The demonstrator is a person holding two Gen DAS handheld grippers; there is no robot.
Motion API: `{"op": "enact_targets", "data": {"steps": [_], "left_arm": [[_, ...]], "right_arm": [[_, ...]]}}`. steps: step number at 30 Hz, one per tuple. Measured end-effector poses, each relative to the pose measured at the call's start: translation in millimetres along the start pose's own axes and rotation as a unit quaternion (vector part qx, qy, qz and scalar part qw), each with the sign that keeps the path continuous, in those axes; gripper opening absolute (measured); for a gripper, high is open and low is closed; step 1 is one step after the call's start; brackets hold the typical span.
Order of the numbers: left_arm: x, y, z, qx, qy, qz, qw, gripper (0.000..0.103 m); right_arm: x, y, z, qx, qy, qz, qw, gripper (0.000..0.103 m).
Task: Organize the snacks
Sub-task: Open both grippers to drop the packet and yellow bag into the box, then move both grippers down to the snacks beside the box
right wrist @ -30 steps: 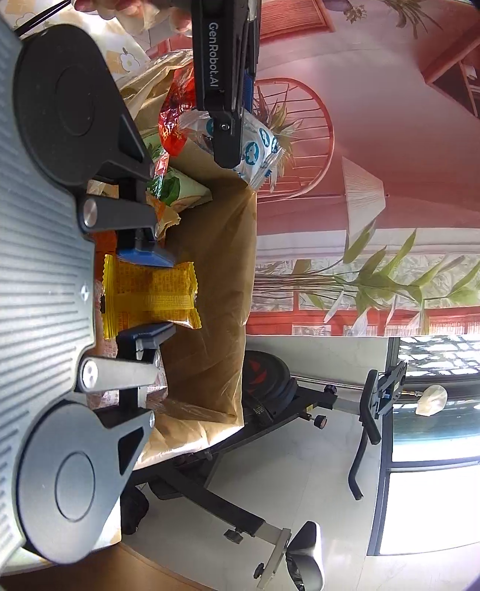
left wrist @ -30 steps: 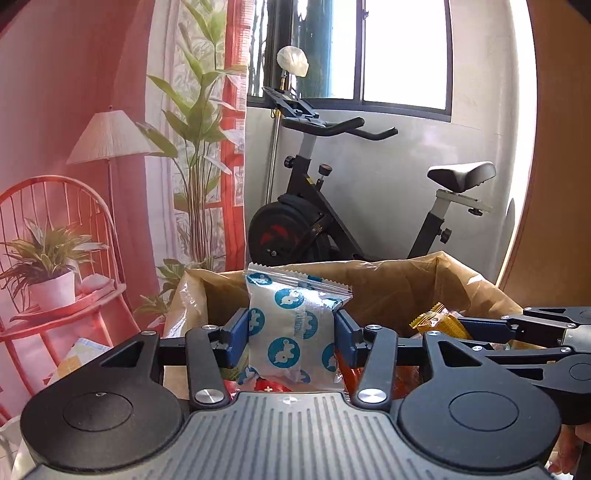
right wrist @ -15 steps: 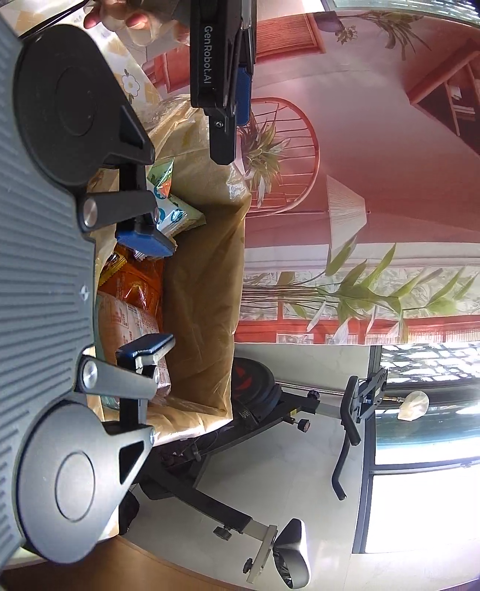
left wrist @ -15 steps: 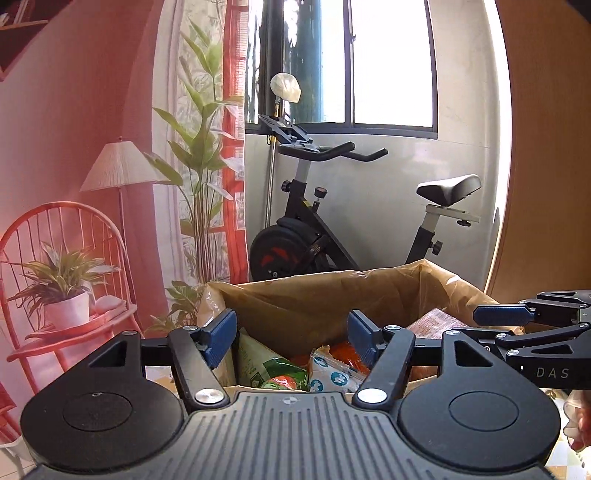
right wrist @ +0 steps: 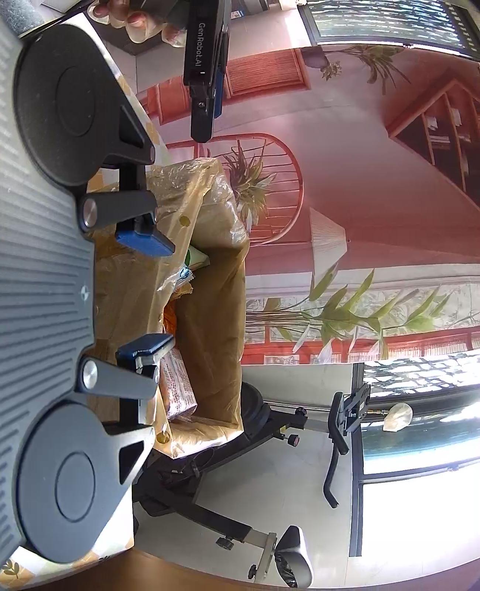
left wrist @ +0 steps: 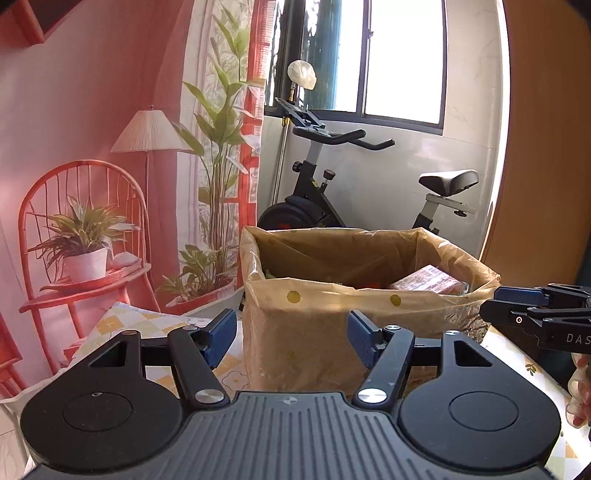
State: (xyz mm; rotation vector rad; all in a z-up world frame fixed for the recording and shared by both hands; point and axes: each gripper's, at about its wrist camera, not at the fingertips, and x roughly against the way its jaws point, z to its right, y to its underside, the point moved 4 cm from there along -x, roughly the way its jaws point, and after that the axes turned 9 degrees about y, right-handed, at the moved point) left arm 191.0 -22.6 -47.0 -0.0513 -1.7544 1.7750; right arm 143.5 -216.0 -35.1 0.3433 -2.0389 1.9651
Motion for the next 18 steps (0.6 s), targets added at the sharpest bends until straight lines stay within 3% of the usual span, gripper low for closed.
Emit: {"op": "enact_targets", "data": {"steps": [7,18], "left_arm": [[0,49,-25,0.039,-0.021,-0.047,0.9979,0.067],[-40,102,-36,0.044,-0.018,-0.115,0.9922,0.049]], "right_arm": [[12,35,9,-0.016,0.003,-0.017,1.0,0.05],[-2,106,30,-0.058,0.028,-0.088,0.994,0.05]]}}
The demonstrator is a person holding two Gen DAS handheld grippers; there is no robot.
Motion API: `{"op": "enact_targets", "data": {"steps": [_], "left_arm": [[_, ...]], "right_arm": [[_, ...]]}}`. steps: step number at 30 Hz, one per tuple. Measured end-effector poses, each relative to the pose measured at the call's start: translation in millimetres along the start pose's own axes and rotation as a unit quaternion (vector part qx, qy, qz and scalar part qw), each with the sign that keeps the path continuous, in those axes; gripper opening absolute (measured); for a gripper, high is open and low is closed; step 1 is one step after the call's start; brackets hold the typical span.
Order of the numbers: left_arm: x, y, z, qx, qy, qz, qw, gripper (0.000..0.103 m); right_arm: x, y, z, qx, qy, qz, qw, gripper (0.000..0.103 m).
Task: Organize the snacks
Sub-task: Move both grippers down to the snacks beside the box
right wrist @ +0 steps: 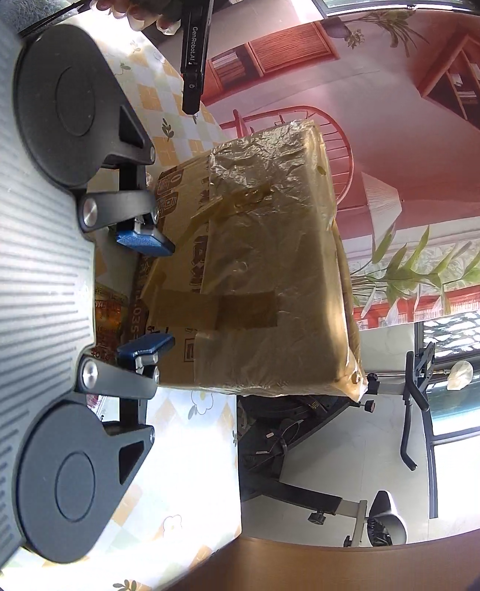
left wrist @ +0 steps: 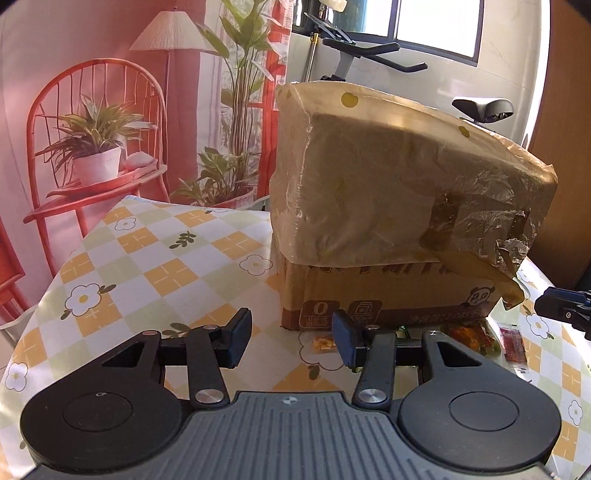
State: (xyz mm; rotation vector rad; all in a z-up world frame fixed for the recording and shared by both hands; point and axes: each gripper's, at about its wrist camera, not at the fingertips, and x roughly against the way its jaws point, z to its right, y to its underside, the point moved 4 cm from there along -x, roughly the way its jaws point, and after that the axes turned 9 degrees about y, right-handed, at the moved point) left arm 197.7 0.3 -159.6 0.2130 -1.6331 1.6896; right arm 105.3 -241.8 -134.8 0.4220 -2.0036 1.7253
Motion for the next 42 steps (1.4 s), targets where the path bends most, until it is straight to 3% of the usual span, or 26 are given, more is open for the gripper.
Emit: {"op": "enact_targets", "data": {"steps": [7,13,19,28,34,38,42], "left_arm": [[-51,12,3,0.008,0.002,-0.043,0.999,0.048],[-83,13,7,0.041,-0.029,-0.051,0.9975,0.049],[-100,14,14,0.034,-0.042,-0.06,0.9967,0.05],[-88,30,10,0.02,-0.023,-0.082,0.9962,0.055],[-71,41,-13,0.029,-0.04,-0.097,0.9941,0.055],[-61,37,-29,0.074,-0.037,-0.085,0.9929,0.055],[-64,23,-17,0.077,-0.02,-0.067,0.9946,0.055]], "right_arm": [[-30,32,15,-0.02,0.023,-0.045,0.999,0.05],[-45,46,24,-0.03,0.047,-0.05,0.997,0.05],[-52,54,25,-0.038,0.052,-0.052,0.997,0.05],[-52,58,24,-0.034,0.051,-0.05,0.997,0.05],[-51,59,21,-0.028,0.045,-0.046,0.998,0.05],[-50,60,23,-0.033,0.044,-0.043,0.998,0.05],[-50,60,24,-0.035,0.043,-0.042,0.998,0.05]]}}
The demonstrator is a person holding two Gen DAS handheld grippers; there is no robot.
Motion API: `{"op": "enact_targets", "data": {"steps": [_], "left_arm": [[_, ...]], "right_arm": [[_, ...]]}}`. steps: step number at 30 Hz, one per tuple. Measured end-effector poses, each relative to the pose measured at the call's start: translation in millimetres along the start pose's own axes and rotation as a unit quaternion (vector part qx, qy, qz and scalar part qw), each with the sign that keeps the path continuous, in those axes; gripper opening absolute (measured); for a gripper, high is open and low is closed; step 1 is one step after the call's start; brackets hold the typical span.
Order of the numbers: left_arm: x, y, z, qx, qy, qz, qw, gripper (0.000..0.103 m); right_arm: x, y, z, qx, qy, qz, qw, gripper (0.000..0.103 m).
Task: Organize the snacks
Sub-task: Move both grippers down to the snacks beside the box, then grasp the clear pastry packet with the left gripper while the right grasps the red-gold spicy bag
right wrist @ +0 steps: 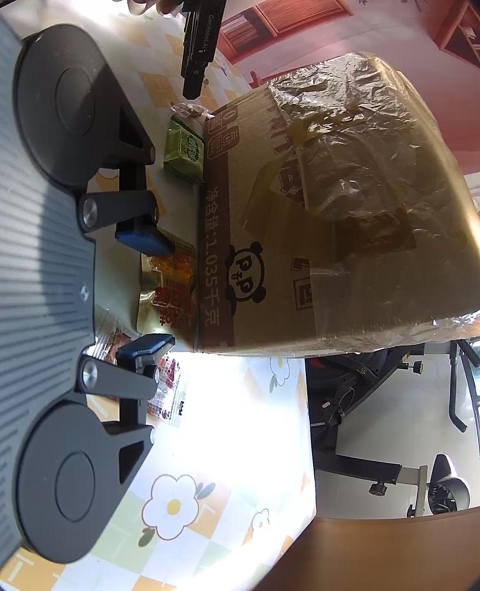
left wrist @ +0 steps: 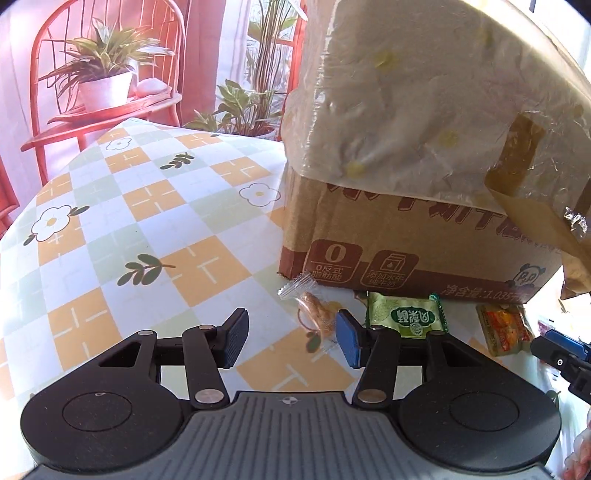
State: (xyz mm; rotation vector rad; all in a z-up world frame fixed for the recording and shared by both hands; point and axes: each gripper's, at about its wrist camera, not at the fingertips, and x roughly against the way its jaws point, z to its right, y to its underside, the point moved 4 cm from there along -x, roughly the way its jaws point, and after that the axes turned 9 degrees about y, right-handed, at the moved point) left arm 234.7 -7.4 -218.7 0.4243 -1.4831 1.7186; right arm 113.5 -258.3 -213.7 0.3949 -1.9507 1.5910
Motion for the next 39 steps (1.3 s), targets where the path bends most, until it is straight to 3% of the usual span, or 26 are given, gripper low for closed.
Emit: {"op": "enact_targets", "data": {"steps": [7,9,12,21,34,39], "left_arm": [[-27,-3,15,0.029,-0.033,-0.003,0.9991,0.052],[-24,1,18,0.018,-0.041,0.001,0.999,0.036],[-22,5,24,-0.007,-0.036,-0.006,0.9993,0.024],[1,32,28,-0.066,-0.017,-0.006,0.9977,0.023],[15,42,13,-0.025,0.0,0.007,0.9997,0.023],[19,46,10,-0.017,0.007,0.013,0.9998,0.023]], "right_arm": [[1,1,3,-0.009,0.008,0.001,1.0,0.05],[1,1,3,-0.009,0.009,0.001,1.0,0.05],[1,2,3,-0.009,0.01,0.001,1.0,0.05],[-1,4,-2,0.001,0.015,0.002,1.0,0.05],[-26,-9,-30,0.09,0.025,-0.032,0.995,0.062],[-39,-13,-20,0.039,0.042,-0.064,0.996,0.068]]}}
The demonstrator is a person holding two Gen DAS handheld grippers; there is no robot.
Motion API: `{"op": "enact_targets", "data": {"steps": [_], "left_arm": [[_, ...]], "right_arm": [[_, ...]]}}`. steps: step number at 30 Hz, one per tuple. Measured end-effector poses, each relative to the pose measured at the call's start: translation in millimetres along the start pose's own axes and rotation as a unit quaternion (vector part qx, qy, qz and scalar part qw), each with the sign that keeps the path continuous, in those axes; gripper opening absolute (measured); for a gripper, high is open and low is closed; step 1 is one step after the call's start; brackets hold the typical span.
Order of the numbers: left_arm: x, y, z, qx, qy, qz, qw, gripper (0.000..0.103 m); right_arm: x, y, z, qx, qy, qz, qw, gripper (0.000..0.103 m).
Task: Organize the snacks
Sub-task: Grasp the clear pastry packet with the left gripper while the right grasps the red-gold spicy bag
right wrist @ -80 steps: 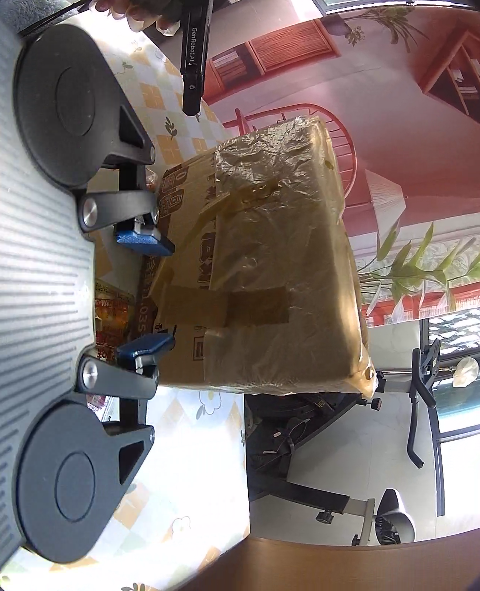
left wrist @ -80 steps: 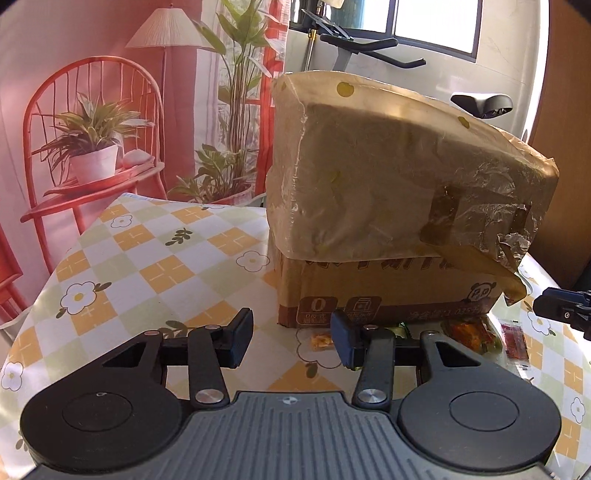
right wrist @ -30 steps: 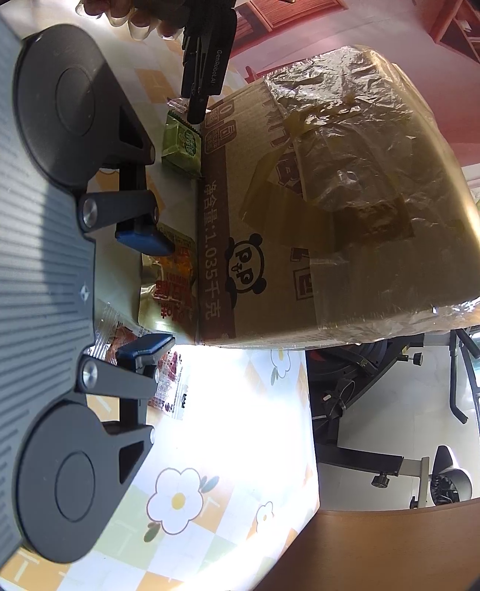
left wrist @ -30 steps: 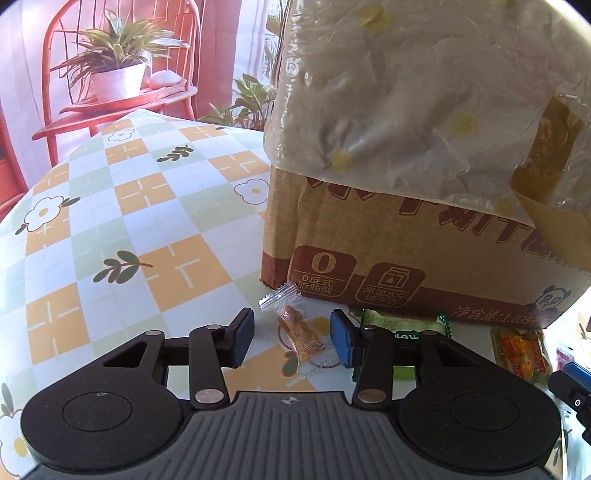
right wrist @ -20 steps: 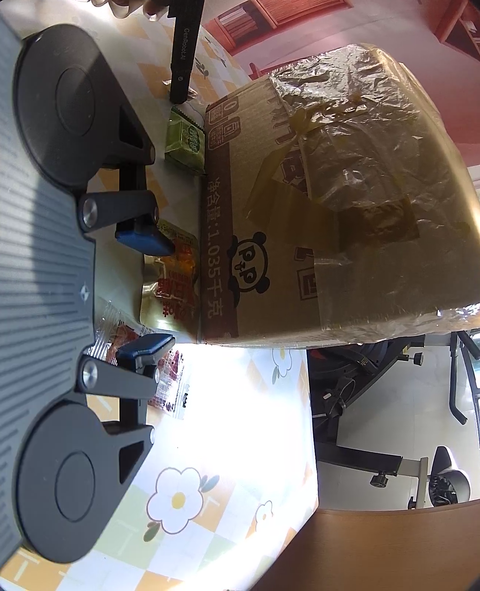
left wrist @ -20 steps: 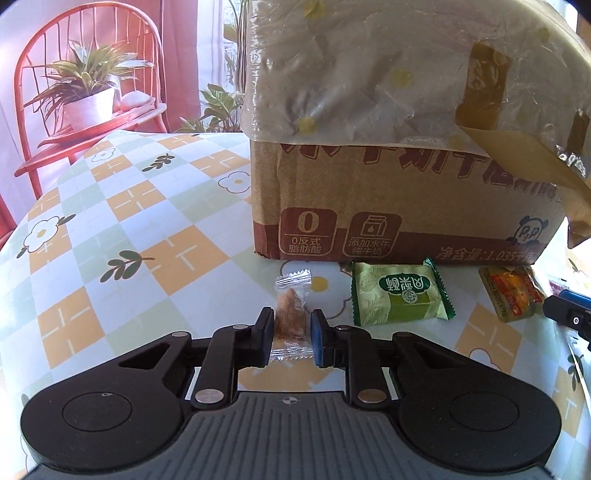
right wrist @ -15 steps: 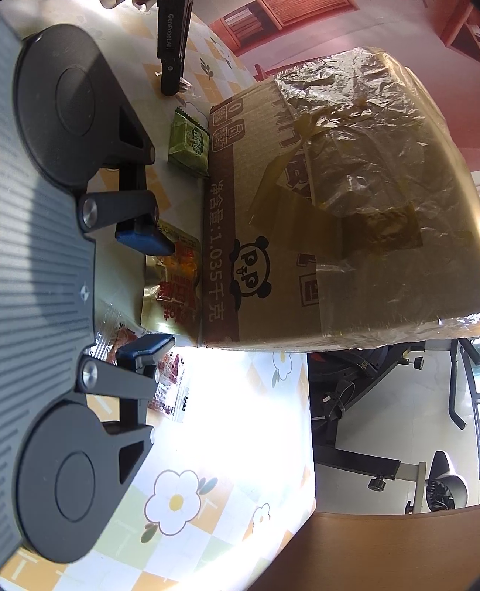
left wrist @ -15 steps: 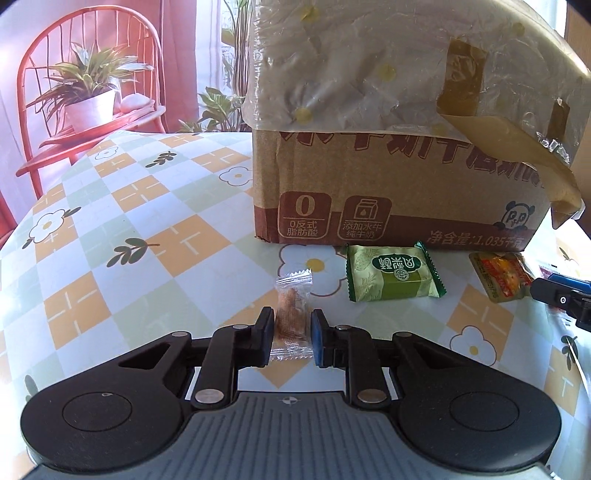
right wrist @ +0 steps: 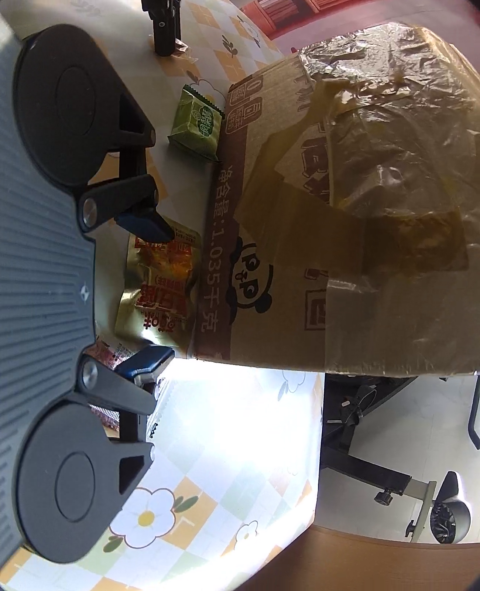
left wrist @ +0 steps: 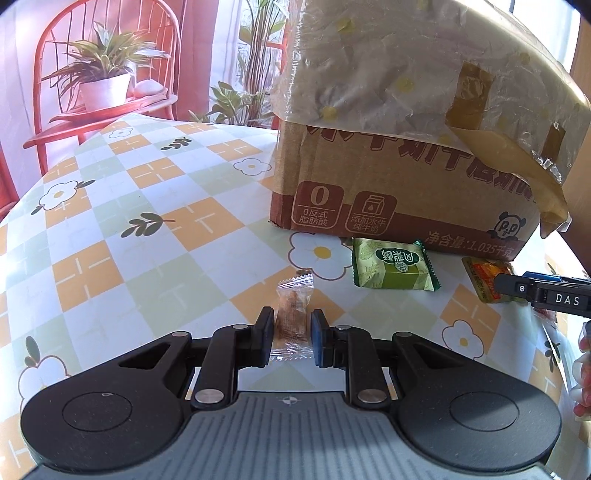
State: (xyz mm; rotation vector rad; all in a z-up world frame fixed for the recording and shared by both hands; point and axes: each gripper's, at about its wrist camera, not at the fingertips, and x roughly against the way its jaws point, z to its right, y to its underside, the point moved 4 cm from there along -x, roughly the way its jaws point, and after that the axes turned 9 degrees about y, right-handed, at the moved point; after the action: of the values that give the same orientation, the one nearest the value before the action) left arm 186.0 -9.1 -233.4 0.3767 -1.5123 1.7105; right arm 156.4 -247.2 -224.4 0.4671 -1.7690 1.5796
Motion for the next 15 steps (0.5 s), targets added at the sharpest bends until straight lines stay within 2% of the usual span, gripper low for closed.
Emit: {"op": "enact_targets", "data": {"steps": [4,9,12,13,15], "left_arm": [[2,1,-2,0.008,0.006,0.003,0.9999,0.023],[4,2,-6,0.016,0.013,0.007,0.9998,0.023],[5,3,-7,0.015,0.016,0.008,0.9997,0.023],[5,3,-8,0.015,0.017,0.008,0.9997,0.023],[5,3,-8,0.013,0.017,0.008,0.9997,0.023]], "right_arm": [[4,0,-2,0.006,-0.014,-0.019,1.0,0.07],[19,8,-14,-0.013,-0.062,-0.051,0.997,0.07],[29,16,-30,0.004,-0.085,-0.063,0.994,0.07],[32,17,-36,0.017,-0.098,-0.069,0.993,0.068],[36,15,-42,0.04,-0.098,-0.067,0.992,0.062]]}}
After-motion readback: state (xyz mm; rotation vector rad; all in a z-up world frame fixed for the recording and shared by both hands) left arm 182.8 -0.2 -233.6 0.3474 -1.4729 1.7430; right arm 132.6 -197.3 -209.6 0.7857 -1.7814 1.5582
